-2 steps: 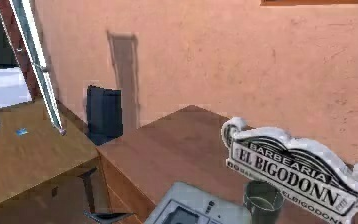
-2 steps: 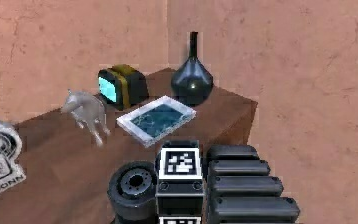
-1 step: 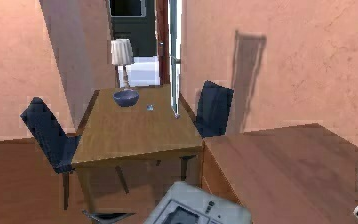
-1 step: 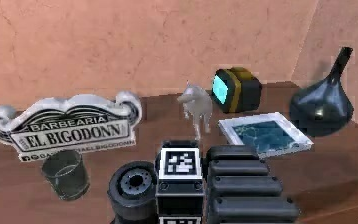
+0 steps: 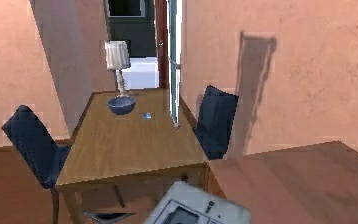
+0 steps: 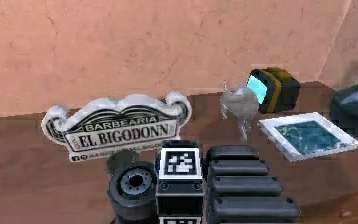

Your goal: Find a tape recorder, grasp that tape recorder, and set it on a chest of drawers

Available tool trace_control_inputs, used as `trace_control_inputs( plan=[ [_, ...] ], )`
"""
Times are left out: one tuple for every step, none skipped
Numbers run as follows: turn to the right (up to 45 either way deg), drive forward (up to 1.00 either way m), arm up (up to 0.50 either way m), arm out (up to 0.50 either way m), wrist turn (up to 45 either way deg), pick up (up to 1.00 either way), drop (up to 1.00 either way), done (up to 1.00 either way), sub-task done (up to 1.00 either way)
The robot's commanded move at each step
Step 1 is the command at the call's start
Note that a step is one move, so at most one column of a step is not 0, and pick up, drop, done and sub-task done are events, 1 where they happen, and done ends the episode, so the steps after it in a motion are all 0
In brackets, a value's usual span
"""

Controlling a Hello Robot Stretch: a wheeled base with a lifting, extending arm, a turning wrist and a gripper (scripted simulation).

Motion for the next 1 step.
trace_control_inputs(
  plan=[
    [45.0,0.00,0.00,0.00,0.0,0.00,0.00,0.00,0.00]
  ],
)
